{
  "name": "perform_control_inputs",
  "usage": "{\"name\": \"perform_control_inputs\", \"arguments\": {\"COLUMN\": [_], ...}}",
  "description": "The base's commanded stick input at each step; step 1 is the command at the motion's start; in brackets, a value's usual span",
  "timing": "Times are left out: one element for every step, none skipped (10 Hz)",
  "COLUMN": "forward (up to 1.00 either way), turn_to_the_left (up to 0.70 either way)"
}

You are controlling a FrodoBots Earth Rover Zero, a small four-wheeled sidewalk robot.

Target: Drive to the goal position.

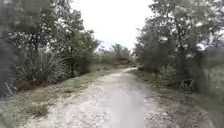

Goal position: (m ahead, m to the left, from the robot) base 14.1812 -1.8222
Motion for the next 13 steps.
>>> {"name": "perform_control_inputs", "arguments": {"forward": [0.7, 0.7, 0.7, 0.7, 0.7, 0.7, 0.7, 0.7, 0.7, 0.7, 0.7, 0.7, 0.7], "turn_to_the_left": [0.0, 0.0, 0.0, 0.0, 0.0, 0.0, 0.0, 0.0, 0.0, 0.0, 0.0, 0.0, 0.0]}}
